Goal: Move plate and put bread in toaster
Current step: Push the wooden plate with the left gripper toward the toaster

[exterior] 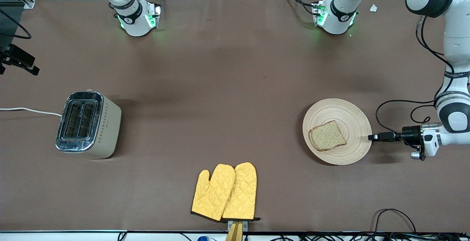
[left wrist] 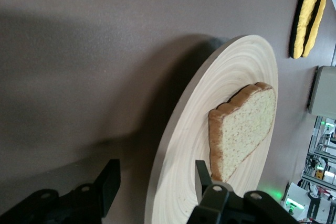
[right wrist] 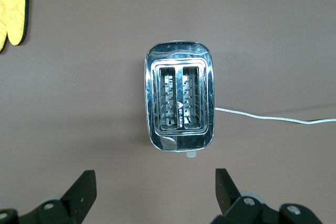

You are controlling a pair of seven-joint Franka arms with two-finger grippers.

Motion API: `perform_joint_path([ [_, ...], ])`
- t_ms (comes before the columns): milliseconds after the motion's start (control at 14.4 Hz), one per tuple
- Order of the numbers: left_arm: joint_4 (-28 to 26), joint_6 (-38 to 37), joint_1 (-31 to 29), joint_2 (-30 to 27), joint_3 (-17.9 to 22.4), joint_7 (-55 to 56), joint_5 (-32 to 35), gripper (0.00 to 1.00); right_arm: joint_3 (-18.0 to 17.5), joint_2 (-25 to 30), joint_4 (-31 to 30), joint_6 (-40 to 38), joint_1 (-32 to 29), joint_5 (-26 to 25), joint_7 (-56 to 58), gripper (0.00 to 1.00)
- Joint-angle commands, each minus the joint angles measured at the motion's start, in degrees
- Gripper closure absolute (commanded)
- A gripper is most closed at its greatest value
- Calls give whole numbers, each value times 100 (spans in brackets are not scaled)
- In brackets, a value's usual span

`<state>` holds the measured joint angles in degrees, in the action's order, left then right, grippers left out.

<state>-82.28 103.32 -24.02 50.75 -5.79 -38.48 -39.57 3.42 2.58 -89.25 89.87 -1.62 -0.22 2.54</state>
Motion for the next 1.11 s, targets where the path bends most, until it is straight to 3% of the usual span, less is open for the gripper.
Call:
perform_joint_path([
  [0, -42, -75, -15, 49, -19, -299, -94, 59, -70, 68, -57, -14, -110, 31, -25, 0],
  [277, -16, -93, -23, 181, -19, -801, -86, 98, -61, 68, -66, -14, -101, 31, -25, 0],
  [554, 45, -313, -14, 111, -263, -767, -94, 100, -70, 68, -66, -14, -101, 39, -25, 0],
  [1040, 125, -86, 291, 49, -1687, 235, -129, 100, -70, 59, -40, -22, -110, 30, -25, 0],
])
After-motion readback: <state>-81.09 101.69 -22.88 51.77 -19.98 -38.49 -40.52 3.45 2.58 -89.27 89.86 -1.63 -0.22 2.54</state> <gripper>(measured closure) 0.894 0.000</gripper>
